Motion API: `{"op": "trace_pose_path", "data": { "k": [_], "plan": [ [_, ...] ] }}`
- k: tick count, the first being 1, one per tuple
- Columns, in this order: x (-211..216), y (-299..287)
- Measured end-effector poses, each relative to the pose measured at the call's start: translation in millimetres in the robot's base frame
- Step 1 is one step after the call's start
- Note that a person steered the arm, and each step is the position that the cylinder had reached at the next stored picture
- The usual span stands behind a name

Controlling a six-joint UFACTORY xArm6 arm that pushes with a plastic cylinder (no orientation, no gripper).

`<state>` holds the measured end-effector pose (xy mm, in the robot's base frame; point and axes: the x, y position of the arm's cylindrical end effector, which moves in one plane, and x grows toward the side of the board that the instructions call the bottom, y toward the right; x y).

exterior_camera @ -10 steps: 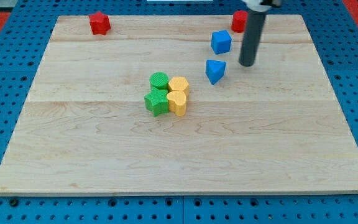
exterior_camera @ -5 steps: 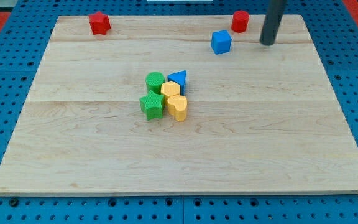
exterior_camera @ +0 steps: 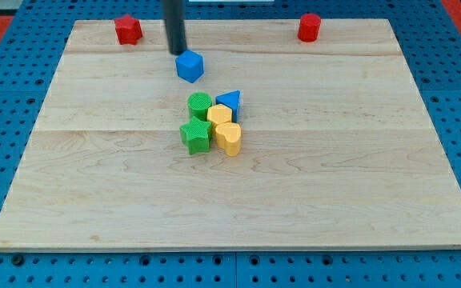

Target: Push the blue blocks into the group of blocks

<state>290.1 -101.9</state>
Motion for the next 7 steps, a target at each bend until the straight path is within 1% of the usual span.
{"op": "trace_pose_path", "data": {
  "k": [1, 2, 3, 4, 5, 6, 7],
  "plan": [
    [60.7, 19.7],
    [46.3, 9.4],
    [3.4, 9.6],
    [11.9, 40.5],
    [72.8, 43.8],
    [49.3, 52.1],
    [33.5, 116.0]
  ]
}}
